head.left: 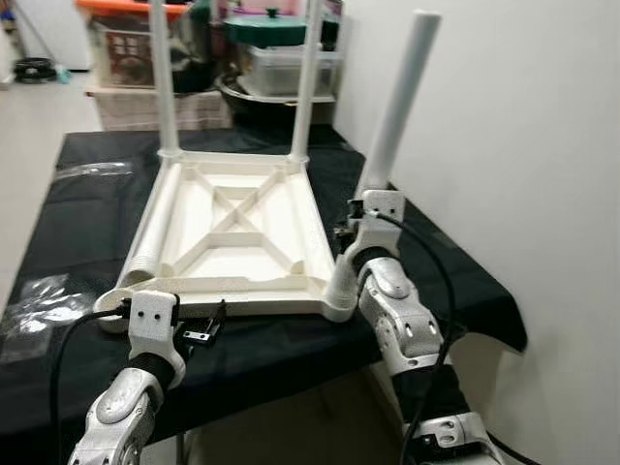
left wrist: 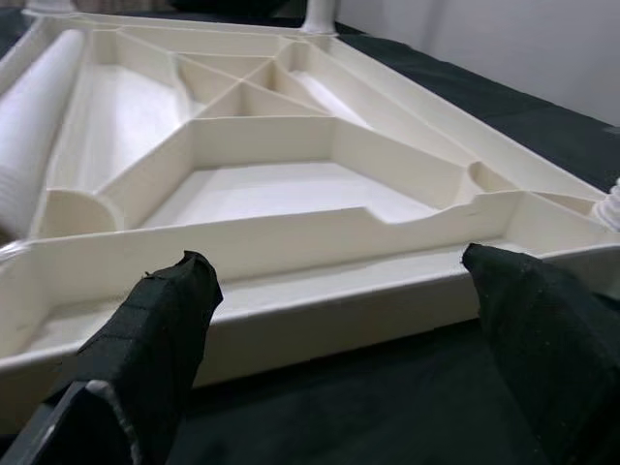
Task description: Building children table
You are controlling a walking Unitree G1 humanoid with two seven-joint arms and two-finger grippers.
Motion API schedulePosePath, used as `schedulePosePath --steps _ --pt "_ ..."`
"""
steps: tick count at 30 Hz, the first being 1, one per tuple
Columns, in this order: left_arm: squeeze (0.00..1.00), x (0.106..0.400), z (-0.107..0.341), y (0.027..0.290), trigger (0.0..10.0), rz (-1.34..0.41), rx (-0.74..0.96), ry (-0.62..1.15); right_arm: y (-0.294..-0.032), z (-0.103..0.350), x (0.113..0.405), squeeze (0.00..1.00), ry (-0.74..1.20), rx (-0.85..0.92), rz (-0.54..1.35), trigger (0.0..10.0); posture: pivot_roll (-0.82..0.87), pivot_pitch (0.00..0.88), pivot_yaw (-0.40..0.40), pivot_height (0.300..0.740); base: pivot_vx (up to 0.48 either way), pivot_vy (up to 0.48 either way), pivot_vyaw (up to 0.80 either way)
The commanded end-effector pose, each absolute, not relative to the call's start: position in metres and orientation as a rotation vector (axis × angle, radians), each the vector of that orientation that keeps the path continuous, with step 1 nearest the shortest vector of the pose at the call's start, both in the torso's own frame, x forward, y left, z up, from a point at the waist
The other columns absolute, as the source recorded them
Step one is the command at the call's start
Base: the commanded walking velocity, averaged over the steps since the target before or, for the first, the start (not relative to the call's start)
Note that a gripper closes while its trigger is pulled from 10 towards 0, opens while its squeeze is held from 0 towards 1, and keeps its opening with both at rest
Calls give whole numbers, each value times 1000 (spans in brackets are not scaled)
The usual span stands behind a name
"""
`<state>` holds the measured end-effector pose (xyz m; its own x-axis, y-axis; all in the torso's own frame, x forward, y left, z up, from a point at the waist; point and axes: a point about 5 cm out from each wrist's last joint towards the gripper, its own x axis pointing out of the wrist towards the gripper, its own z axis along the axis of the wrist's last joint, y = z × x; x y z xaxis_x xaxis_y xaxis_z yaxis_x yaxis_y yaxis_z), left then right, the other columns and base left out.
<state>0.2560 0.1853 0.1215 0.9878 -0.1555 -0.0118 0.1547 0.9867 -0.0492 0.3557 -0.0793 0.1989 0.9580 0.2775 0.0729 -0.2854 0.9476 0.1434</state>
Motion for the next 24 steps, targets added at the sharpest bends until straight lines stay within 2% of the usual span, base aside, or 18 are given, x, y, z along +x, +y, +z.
schedulePosePath --steps 1,2,3,5,7,8,10,12,13,14,15,16,18,21,22,24 --pt "0 256 120 182 10000 -172 -57 18 -68 220 359 800 -121 191 477 10000 76 0 -123 740 0 0 0" --pt "0 256 120 182 10000 -172 -57 18 -68 220 359 800 -121 191 477 10000 76 0 -123 740 0 0 0" --pt "0 256 121 182 10000 -173 -57 18 -68 230 357 0 -176 142 653 10000 80 0 -127 740 0 0 0" --pt "0 256 121 182 10000 -173 -57 18 -68 230 357 0 -176 142 653 10000 80 0 -127 740 0 0 0" --pt "0 256 120 182 10000 -176 -57 17 -76 234 338 0 -182 31 1118 10000 84 0 -130 740 0 0 0" --pt "0 256 120 182 10000 -176 -57 17 -76 234 338 0 -182 31 1118 10000 84 0 -130 740 0 0 0" --pt "0 256 121 181 10000 -179 -58 13 -83 222 328 0 -108 -41 1354 10000 95 0 -139 740 0 0 0" --pt "0 256 122 181 10000 -178 -58 11 -82 213 326 0 -68 -80 1399 10000 96 0 -141 740 0 0 0" --pt "0 255 122 183 10000 -173 -57 11 -77 204 326 0 -29 -97 1413 8235 97 0 -143 740 0 0 0" --pt "0 255 122 183 10000 -173 -57 11 -77 204 326 0 -29 -97 1413 8235 97 0 -143 740 0 0 0" --pt "0 255 121 184 10000 -170 -55 11 -73 197 327 0 -3 -118 1403 4549 98 0 -144 740 0 0 0" --pt "0 254 121 184 10000 -166 -55 13 -66 189 332 0 33 -137 1336 0 99 0 -144 740 0 0 0" --pt "0 253 121 184 10000 -165 -55 14 -63 184 336 0 55 -150 1291 0 99 0 -144 740 0 0 0" --pt "0 252 121 184 10000 -163 -56 16 -58 169 357 0 149 -140 965 0 94 0 -140 740 0 0 0" --pt "0 252 121 184 10000 -163 -56 16 -58 169 357 0 149 -140 965 0 94 0 -140 740 0 0 0" --pt "0 252 121 184 10000 -165 -55 17 -69 160 369 0 193 -112 713 0 90 0 -137 740 0 0 0"
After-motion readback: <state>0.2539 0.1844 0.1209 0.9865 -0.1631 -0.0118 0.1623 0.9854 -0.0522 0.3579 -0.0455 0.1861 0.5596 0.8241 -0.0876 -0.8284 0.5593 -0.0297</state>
